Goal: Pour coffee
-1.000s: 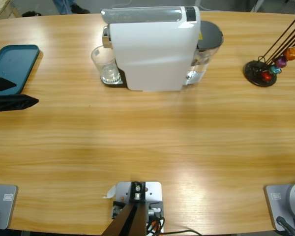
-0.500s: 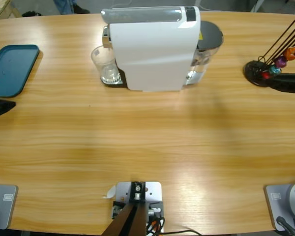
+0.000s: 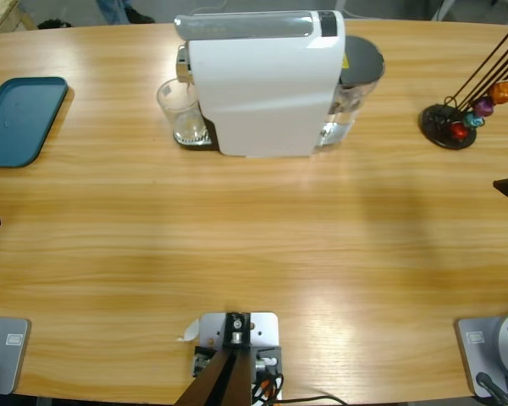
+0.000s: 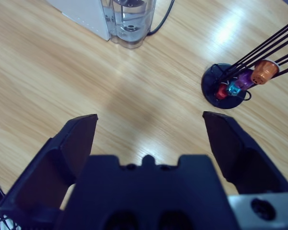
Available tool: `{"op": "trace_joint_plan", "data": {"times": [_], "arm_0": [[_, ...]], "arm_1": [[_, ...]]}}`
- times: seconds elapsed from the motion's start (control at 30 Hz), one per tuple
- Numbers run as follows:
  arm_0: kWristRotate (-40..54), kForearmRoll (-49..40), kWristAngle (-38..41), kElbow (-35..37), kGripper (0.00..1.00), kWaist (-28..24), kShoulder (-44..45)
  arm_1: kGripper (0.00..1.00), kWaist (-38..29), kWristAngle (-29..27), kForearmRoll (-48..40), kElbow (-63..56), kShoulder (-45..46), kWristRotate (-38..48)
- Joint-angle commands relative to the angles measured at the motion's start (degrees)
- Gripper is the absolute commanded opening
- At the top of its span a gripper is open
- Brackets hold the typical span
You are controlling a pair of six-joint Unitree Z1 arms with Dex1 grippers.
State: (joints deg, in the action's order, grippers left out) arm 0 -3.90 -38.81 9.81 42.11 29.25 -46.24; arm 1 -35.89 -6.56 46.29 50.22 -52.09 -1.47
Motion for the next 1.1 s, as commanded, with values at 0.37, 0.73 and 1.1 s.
{"op": "trace_joint_plan", "data": {"times": [0.37,0.73,1.1], "arm_0": [[3.0,10.4,-3.2,-1.8,0.991,1.5,0.4],[16.4,12.1,2.8,2.2,0.991,1.5,-10.7],[16.4,13.9,2.3,6.1,0.991,1.5,-16.2]], "arm_1": [[1.0,-0.4,-1.1,0.2,-2.4,2.8,0.6],[1.0,-0.4,-1.1,0.1,-2.5,3.5,0.8],[1.0,-0.4,-1.1,-0.1,-2.7,4.4,1.0]]}}
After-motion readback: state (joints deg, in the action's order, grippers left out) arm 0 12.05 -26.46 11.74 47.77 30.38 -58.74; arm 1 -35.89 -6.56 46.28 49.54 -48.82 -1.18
